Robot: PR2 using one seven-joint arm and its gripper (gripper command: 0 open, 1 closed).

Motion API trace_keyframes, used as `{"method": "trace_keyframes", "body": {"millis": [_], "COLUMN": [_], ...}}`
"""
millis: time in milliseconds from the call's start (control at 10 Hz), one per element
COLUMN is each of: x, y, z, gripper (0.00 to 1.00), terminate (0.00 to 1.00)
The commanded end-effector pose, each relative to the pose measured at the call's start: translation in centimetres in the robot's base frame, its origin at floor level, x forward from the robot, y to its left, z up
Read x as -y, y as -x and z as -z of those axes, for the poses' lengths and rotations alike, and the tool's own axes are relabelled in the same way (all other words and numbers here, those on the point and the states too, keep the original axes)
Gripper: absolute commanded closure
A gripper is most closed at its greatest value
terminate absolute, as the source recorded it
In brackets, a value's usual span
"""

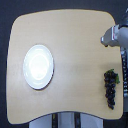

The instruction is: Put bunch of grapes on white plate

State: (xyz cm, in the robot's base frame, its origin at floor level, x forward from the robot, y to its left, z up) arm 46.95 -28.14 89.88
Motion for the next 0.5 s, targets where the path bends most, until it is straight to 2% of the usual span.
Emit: {"method": "trace_keyframes", "body": {"millis": [0, 400], "x": [0.0, 1.7], "y": [-0.1, 0.0], "z": [0.0, 0.5], "gripper": [0.00, 0.00], "terminate": [0.00, 0.00]}}
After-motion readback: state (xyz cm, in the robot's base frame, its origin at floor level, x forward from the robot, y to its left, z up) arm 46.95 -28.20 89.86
